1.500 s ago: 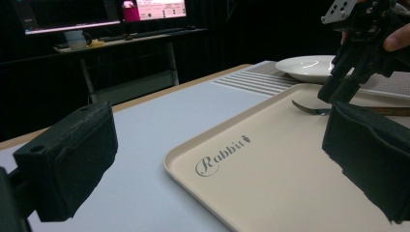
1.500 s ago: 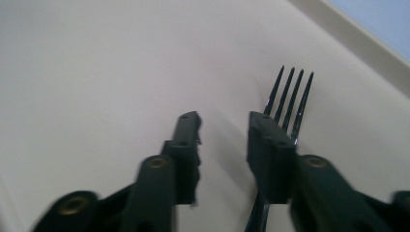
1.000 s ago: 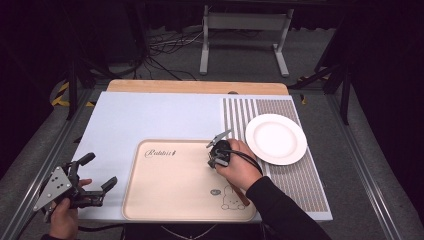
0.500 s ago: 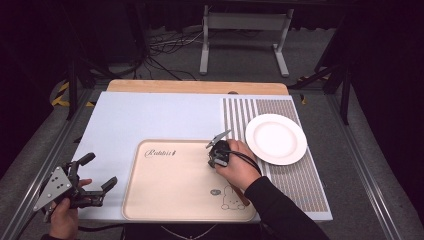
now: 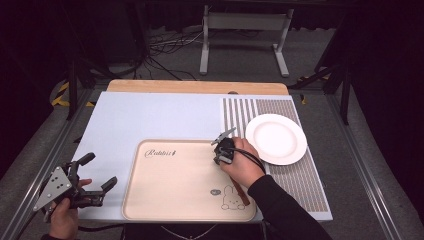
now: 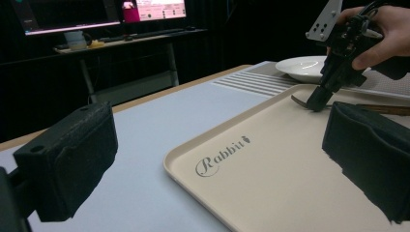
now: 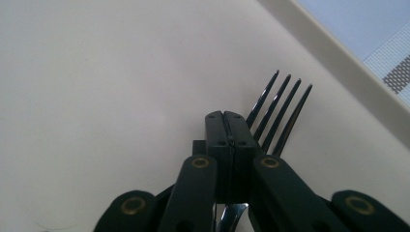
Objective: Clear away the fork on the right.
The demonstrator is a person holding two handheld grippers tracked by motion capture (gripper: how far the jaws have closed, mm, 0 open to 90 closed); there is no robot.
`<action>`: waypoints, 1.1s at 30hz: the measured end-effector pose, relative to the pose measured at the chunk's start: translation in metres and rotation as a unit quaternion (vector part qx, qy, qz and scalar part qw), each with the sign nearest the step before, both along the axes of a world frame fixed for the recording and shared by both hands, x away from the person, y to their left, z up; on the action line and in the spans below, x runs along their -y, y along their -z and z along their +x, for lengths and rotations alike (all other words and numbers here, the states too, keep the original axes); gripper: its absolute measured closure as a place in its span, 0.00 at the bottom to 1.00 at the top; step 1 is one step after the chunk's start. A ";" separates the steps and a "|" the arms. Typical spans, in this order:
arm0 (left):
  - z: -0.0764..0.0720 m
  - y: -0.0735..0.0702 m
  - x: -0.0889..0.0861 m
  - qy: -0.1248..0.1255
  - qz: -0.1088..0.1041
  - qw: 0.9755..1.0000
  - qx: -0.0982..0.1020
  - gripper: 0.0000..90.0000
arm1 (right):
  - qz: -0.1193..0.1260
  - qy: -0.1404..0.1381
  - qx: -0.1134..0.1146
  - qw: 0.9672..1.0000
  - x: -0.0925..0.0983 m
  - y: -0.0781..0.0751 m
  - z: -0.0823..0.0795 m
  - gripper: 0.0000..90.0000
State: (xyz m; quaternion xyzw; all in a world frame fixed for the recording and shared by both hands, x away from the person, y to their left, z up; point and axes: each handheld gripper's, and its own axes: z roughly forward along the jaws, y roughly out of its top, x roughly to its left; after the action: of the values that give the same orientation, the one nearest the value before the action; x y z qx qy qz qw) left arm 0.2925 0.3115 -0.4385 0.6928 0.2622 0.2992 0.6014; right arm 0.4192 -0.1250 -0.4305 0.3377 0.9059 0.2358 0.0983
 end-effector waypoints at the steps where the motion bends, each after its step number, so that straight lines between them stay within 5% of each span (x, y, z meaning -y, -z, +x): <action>1: 0.000 0.000 0.000 0.000 0.000 1.000 0.000 0.00 | 0.000 0.000 -0.001 1.000 0.002 0.000 0.001 1.00; 33: 0.001 0.000 0.001 0.000 0.000 1.000 0.000 0.00 | -0.011 0.065 0.002 0.998 0.040 -0.002 0.009 1.00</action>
State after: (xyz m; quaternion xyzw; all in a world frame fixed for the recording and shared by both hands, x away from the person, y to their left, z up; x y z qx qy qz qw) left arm 0.2934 0.3107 -0.4388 0.6932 0.2618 0.2990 0.6013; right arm 0.4279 -0.1651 -0.4282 0.3939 0.8846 0.2194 0.1192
